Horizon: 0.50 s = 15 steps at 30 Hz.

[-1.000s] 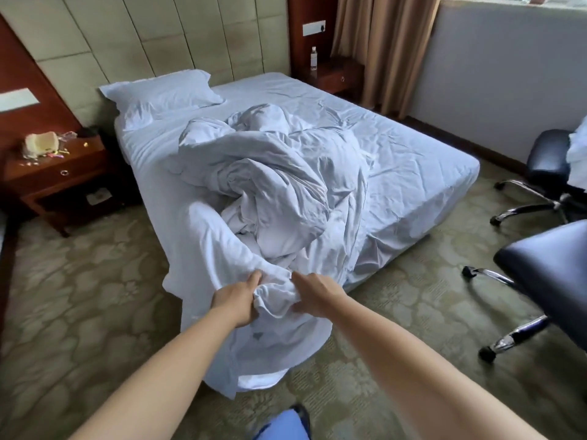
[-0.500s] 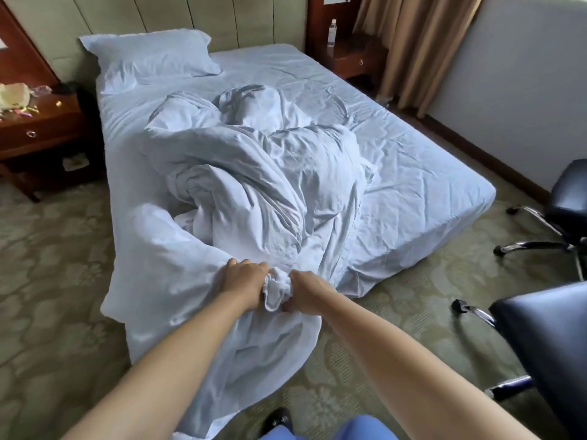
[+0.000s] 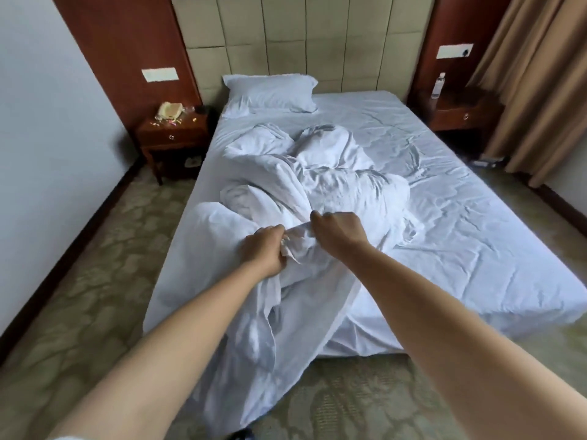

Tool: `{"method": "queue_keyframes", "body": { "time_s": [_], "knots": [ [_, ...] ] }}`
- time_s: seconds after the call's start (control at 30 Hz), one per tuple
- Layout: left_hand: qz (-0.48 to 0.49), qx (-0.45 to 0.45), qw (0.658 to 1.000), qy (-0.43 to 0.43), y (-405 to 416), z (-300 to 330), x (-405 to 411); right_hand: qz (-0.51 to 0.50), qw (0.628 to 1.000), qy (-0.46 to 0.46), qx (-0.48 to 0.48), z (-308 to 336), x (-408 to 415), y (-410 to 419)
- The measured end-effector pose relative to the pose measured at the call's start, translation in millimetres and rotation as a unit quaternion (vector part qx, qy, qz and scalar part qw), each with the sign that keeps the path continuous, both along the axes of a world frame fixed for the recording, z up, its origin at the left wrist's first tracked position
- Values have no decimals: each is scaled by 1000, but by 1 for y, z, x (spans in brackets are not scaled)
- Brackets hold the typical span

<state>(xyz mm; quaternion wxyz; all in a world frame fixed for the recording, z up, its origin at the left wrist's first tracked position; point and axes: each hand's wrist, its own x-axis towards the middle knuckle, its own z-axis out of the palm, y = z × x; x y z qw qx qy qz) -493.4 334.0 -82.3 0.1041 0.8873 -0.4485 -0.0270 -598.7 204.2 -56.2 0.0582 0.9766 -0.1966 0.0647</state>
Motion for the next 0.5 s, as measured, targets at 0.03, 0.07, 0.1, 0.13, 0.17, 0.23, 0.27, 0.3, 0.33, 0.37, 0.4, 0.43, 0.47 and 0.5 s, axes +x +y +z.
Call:
{"method": "queue_keyframes", "body": {
  "time_s": [0.03, 0.07, 0.1, 0.13, 0.17, 0.23, 0.27, 0.3, 0.33, 0.37, 0.4, 0.43, 0.47, 0.5],
  "knots": [
    [6, -28, 1000, 10, -5, 9, -9, 20, 998, -29, -49, 6, -5, -7],
    [6, -53, 998, 24, -7, 14, -17, 32, 994, -40, -95, 13, -10, -11],
    [2, -67, 997, 38, -6, 14, -23, 35, 992, -54, -113, 14, -13, -13],
    [-6, -66, 996, 53, -1, 13, -28, 48, 991, -64, -111, 13, -17, -12],
    [-15, -46, 997, 65, 8, 8, -30, 62, 990, -63, -109, 7, -19, -8],
    [-32, 17, 997, 62, 34, -5, -28, 114, 991, -20, -72, -10, -22, 10],
    [-37, 58, 996, 58, 50, -11, -25, 134, 990, 20, -35, -18, -21, 22],
    [-41, 100, 993, 51, 68, -15, -20, 148, 987, 68, 7, -28, -17, 35],
    [-44, 144, 988, 41, 84, -18, -13, 161, 980, 101, 57, -35, -13, 48],
    [-40, 184, 982, 22, 99, -16, -6, 161, 973, 129, 106, -39, -7, 60],
    [-26, 214, 977, -4, 113, -11, 1, 158, 966, 149, 143, -40, -1, 74],
    [-9, 224, 973, -49, 125, -5, 8, 153, 961, 153, 174, -40, 9, 86],
    [3, 203, 970, -130, 135, 3, 18, 148, 957, 141, 208, -38, 19, 97],
    [17, 173, 961, -213, 144, 10, 33, 143, 950, 124, 247, -34, 29, 107]
  ]
}}
